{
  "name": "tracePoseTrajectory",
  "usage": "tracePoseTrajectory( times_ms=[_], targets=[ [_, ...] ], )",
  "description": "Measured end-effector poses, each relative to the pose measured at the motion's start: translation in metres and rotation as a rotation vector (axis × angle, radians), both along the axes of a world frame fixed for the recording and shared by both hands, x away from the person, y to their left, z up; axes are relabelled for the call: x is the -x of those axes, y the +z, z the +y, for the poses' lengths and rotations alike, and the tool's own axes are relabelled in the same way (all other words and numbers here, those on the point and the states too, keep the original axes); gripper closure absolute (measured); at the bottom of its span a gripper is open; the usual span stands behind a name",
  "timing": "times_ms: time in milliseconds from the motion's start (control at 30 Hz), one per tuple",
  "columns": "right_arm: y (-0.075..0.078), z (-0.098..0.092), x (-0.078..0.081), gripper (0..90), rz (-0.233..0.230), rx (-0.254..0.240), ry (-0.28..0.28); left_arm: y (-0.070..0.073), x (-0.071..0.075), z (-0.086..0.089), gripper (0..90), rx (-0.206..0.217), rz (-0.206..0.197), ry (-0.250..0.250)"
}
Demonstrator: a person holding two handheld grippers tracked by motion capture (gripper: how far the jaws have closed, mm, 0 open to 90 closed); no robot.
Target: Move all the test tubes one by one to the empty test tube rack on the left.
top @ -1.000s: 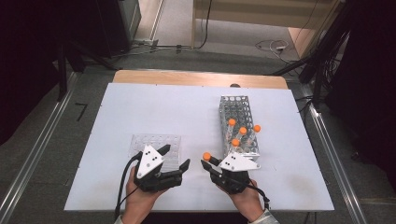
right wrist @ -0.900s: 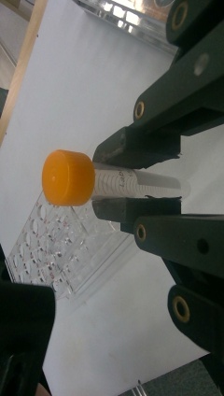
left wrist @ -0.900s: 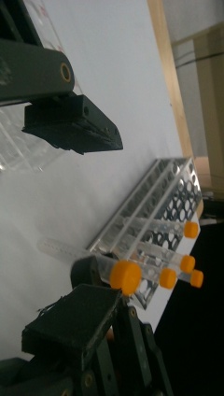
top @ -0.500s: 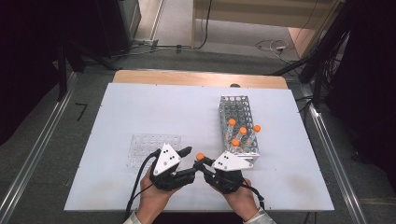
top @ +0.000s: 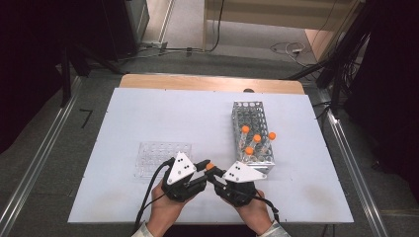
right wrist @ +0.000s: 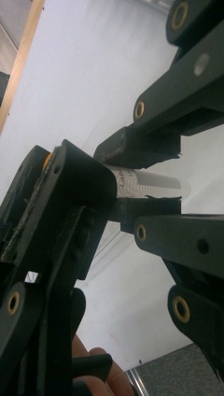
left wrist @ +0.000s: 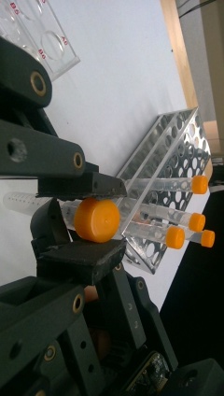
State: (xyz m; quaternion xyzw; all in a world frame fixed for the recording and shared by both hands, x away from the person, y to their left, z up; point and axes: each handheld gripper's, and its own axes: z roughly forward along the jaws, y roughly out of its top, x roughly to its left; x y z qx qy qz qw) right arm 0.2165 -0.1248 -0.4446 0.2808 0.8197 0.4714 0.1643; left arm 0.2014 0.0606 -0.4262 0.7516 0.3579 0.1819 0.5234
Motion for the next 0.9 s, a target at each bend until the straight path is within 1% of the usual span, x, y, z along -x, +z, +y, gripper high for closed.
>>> tracePoseTrajectory(
  times_ms=[133, 167, 200, 233, 267, 333, 433, 467, 500, 533, 667, 700, 733, 767, 800, 833, 867, 900],
  targets=[
    [0.0, 0.0, 0.0, 71.2, 0.009, -0.002, 0.002, 0.001, -0.001, 0.001, 69.8, -0.001, 0.01, -0.003],
    [0.0, -0.001, 0.0, 69.2, 0.012, -0.004, 0.005, 0.001, -0.001, 0.001, 69.9, 0.004, 0.013, 0.0],
    [0.001, -0.001, -0.001, 62.7, 0.013, -0.006, 0.011, 0.002, -0.001, 0.002, 69.9, 0.003, 0.009, 0.001],
    [0.001, -0.002, -0.001, 58.4, 0.021, -0.008, 0.018, 0.002, -0.001, 0.002, 70.0, 0.003, 0.009, 0.001],
    [0.001, -0.003, -0.001, 54.0, 0.027, -0.01, 0.027, 0.005, -0.002, 0.005, 70.0, 0.007, 0.012, 0.006],
    [0.002, -0.005, -0.002, 44.3, 0.035, -0.009, 0.022, 0.007, -0.003, 0.009, 70.0, 0.024, 0.009, 0.015],
    [0.002, -0.011, -0.002, 39.5, 0.04, -0.008, 0.012, 0.01, -0.004, 0.012, 70.0, 0.031, 0.009, 0.023],
    [0.002, -0.011, -0.002, 39.5, 0.04, -0.008, 0.012, 0.012, -0.005, 0.015, 70.0, 0.036, 0.006, 0.028],
    [0.002, -0.017, -0.002, 38.0, 0.043, -0.009, 0.001, 0.015, -0.005, 0.018, 70.0, 0.046, 0.007, 0.034],
    [0.002, -0.021, -0.002, 37.3, 0.042, -0.007, -0.008, 0.015, -0.005, 0.018, 70.1, 0.046, 0.007, 0.034],
    [0.004, -0.037, -0.001, 36.8, 0.039, -0.013, -0.039, 0.023, -0.006, 0.027, 70.1, 0.059, -0.001, 0.047],
    [0.005, -0.04, -0.001, 36.7, 0.038, -0.018, -0.047, 0.027, -0.007, 0.031, 70.1, 0.066, -0.004, 0.055],
    [0.005, -0.04, -0.001, 36.7, 0.038, -0.018, -0.047, 0.027, -0.007, 0.031, 70.0, 0.066, -0.004, 0.055],
    [0.006, -0.047, -0.001, 36.7, 0.035, -0.021, -0.06, 0.029, -0.007, 0.033, 70.1, 0.068, -0.007, 0.058],
    [0.006, -0.049, -0.001, 36.8, 0.034, -0.023, -0.065, 0.031, -0.007, 0.036, 70.1, 0.073, -0.01, 0.064],
    [0.007, -0.052, -0.001, 36.8, 0.035, -0.027, -0.072, 0.035, -0.008, 0.042, 70.1, 0.083, -0.014, 0.077],
    [0.007, -0.052, -0.001, 36.8, 0.035, -0.027, -0.072, 0.035, -0.008, 0.042, 70.1, 0.083, -0.014, 0.077],
    [0.007, -0.056, -0.001, 36.8, 0.029, -0.029, -0.083, 0.039, -0.01, 0.048, 70.1, 0.091, -0.02, 0.092]
  ],
)
